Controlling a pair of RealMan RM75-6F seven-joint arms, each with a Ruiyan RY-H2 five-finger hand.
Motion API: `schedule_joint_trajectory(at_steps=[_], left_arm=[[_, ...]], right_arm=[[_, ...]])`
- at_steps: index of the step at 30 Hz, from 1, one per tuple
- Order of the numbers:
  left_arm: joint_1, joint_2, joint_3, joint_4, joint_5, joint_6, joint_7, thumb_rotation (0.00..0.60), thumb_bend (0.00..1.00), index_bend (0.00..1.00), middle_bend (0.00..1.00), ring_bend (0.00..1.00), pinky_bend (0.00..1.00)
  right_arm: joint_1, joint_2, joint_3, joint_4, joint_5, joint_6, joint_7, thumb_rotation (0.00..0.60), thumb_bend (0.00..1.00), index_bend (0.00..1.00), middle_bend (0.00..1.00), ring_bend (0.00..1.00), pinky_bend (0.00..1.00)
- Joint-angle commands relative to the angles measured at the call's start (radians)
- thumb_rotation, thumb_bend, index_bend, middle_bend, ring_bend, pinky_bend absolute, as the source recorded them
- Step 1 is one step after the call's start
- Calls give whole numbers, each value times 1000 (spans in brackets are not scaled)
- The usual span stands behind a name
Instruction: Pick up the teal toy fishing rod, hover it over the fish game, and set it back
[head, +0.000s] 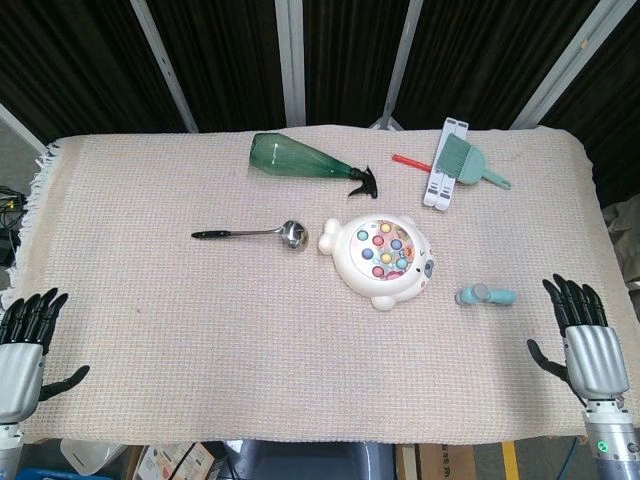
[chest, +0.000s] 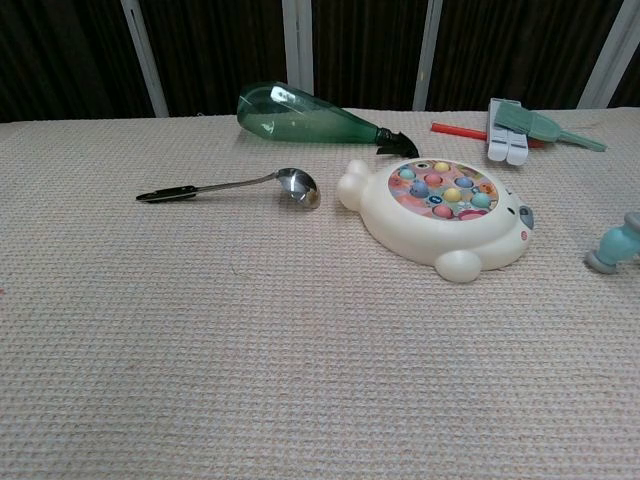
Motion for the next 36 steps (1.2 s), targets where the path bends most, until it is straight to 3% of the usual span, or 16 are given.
schedule_joint_trajectory(at_steps=[1, 19, 31, 36], left_arm=[[0, -2, -1, 1, -3, -2, -1, 600, 107, 0, 0, 0, 0], [4, 10, 16, -2, 9, -15, -27, 600, 106, 0, 0, 0, 0], [-34, 19, 9, -17, 14, -73, -12, 600, 106, 0, 0, 0, 0], [-45, 19, 11, -23, 12, -93, -3, 600, 107, 0, 0, 0, 0]], right_arm=[[2, -1, 4, -3, 6, -5, -1, 600, 317, 4, 74, 0, 0], [26, 7, 5, 2, -2, -43, 40, 600, 317, 0, 74, 0, 15], [202, 61, 45, 38, 115, -392, 150, 600, 317, 4, 75, 12, 32], [265, 26, 53, 100, 175, -522, 164, 600, 317, 88, 113, 68, 92]])
